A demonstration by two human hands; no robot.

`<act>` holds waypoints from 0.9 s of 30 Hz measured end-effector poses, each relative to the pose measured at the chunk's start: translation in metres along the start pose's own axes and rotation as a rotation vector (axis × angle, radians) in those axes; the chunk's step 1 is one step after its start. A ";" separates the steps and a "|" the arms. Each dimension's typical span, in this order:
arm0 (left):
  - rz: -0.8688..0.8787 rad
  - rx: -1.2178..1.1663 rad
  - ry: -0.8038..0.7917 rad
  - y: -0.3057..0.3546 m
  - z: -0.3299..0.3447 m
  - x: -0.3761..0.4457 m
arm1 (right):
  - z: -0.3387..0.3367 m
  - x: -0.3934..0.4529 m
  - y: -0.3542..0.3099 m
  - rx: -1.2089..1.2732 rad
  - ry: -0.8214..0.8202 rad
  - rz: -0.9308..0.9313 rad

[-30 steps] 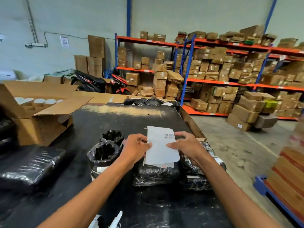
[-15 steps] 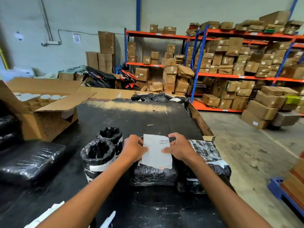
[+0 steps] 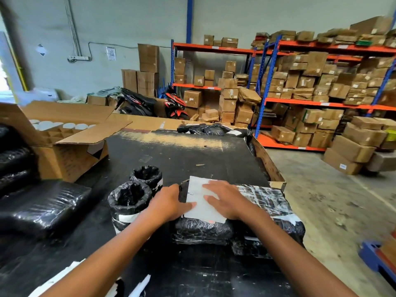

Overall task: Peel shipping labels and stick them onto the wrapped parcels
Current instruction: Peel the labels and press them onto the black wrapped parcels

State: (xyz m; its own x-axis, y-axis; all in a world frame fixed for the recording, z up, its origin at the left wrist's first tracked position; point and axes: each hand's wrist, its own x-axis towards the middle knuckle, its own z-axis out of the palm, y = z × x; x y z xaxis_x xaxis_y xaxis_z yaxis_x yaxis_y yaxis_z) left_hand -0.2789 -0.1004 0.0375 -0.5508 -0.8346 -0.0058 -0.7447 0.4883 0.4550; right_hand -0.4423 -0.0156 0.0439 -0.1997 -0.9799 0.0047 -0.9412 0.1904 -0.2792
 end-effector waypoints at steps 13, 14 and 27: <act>-0.239 -0.260 -0.133 0.001 0.005 -0.006 | 0.022 0.030 -0.002 -0.044 -0.086 0.182; -0.253 -0.325 -0.124 0.000 0.006 -0.006 | 0.023 0.021 -0.002 -0.027 -0.097 0.165; -0.437 -1.145 0.006 0.024 0.009 -0.025 | 0.024 -0.029 -0.004 0.208 0.048 -0.061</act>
State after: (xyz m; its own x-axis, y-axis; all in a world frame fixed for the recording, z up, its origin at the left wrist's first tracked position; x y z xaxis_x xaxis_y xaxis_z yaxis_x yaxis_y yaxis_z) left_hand -0.2858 -0.0655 0.0404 -0.3336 -0.8748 -0.3514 -0.1032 -0.3367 0.9360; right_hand -0.4262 0.0108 0.0223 -0.1619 -0.9842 0.0722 -0.8763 0.1098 -0.4691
